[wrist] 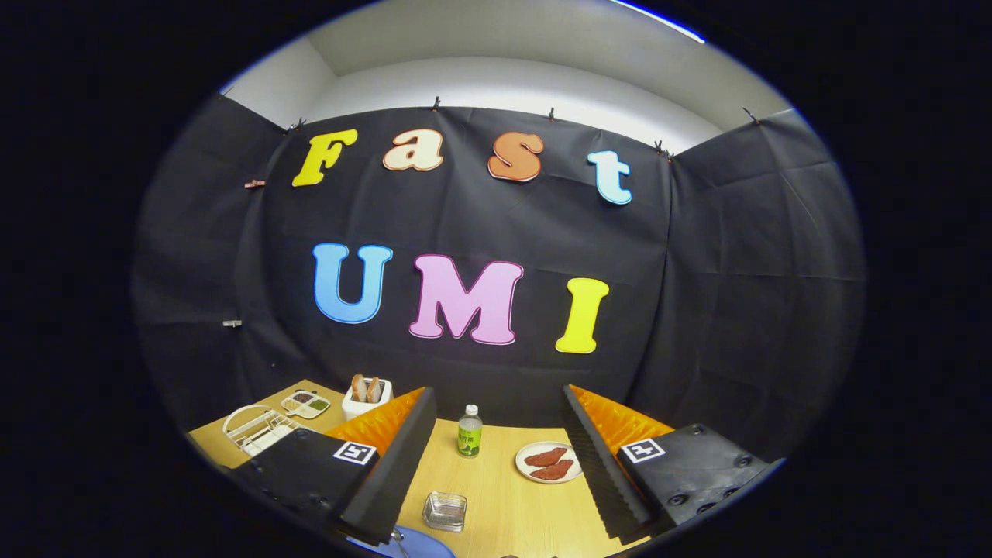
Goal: Take the plate from the dish rack, then take the spoon from the basket and place it into the plate.
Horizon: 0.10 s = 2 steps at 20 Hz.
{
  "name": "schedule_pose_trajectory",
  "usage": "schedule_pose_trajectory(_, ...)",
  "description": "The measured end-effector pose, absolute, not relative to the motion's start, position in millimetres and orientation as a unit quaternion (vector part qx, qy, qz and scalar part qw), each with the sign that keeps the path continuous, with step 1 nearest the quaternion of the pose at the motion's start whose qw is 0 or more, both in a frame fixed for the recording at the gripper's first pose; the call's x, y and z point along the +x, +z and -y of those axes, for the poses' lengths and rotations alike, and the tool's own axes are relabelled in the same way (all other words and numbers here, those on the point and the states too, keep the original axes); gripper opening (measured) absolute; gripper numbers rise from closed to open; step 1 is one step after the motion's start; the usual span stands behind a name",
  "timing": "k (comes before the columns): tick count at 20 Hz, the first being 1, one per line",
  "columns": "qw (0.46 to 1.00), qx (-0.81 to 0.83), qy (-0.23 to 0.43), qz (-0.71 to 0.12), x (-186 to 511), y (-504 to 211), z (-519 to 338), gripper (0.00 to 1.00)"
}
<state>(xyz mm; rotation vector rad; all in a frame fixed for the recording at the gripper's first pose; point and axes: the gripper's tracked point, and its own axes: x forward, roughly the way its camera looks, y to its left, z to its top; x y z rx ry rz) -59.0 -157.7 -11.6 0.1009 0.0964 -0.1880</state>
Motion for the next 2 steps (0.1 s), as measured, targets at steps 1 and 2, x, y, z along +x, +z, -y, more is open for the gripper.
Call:
schedule_pose_trajectory(1, 0.993, 0.047, -0.094, -0.05, -59.4, -13.7, 157.2, 0.98)
schedule_pose_trajectory(2, 0.993, 0.044, -0.093, -0.052, -60.2, -16.3, 155.8, 0.98)
